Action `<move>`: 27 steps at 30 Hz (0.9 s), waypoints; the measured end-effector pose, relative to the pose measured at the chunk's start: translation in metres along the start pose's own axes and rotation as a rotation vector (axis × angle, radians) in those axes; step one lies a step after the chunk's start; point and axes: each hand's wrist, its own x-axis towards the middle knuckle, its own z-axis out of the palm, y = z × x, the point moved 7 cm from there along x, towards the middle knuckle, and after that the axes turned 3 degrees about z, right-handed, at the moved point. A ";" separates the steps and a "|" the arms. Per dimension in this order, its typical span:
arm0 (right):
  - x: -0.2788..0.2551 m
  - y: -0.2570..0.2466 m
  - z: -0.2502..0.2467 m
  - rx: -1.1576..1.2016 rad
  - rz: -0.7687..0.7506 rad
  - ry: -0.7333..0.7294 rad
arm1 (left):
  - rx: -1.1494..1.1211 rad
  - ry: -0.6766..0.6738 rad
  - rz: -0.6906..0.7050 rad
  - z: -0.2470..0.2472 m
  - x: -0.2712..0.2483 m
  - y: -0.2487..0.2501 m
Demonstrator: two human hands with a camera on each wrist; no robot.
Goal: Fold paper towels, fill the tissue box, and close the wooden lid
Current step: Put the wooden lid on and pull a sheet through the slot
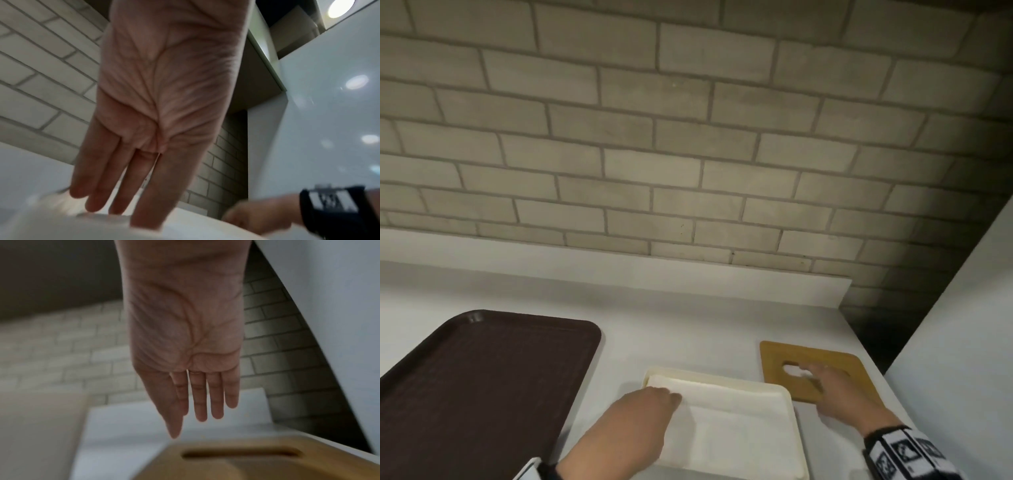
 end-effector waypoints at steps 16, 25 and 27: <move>0.018 0.012 0.016 -0.092 -0.103 -0.020 | -0.342 0.579 -0.112 -0.046 -0.031 -0.021; -0.023 -0.040 -0.045 0.225 -0.242 0.075 | -0.842 0.712 -0.116 -0.048 -0.022 -0.026; -0.050 -0.075 -0.059 0.222 -0.352 0.058 | -1.107 0.700 -0.108 -0.049 -0.015 -0.020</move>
